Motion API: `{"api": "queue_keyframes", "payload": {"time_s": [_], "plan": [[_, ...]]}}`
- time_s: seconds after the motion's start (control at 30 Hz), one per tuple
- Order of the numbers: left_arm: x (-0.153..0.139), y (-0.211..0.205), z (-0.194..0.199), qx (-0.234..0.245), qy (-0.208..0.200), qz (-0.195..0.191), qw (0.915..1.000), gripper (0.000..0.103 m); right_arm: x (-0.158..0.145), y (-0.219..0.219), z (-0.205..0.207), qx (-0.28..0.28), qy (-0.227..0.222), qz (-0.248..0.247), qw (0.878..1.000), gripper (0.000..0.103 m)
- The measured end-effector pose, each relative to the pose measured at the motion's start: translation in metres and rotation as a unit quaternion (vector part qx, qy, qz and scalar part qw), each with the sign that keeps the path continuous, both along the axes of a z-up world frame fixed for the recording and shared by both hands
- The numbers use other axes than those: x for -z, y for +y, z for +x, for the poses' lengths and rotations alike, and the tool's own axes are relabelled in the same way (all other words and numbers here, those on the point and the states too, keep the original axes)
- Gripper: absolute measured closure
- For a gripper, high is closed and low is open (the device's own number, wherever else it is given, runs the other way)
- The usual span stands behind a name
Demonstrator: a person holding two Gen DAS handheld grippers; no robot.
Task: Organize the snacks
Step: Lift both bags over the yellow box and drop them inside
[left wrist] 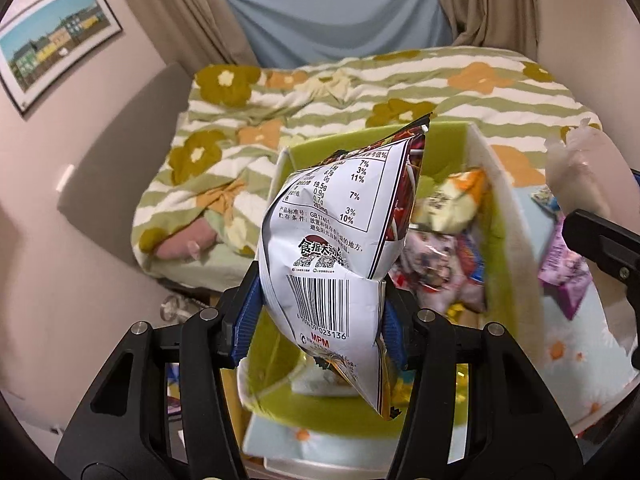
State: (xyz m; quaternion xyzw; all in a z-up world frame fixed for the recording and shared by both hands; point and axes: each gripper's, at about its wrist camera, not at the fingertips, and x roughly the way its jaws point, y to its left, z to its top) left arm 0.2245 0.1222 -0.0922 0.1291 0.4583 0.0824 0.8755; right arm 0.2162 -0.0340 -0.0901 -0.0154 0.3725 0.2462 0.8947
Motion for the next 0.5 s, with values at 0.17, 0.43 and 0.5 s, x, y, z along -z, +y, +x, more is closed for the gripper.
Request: {"api": "queue_keyframes", "payload": {"time_s": [0.17,0.43,0.5], "plan": [[0.033,0.023,0.033,0.018,0.038,-0.018,0.999,0.052,0.013,0.034,0.023,0.021,0.019,-0.006,1.0,0.045],[0.059,0.019,0.042,0.082,0.062,-0.06,0.9929,0.0,0.03,0.038,0.036,0.087,0.049,-0.013,0.995,0.045],[0.057,0.02,0.037,0.093,0.063,-0.077,0.9907,0.0,0.032,0.037,0.037,0.098,0.055,-0.017,0.993,0.045]]}}
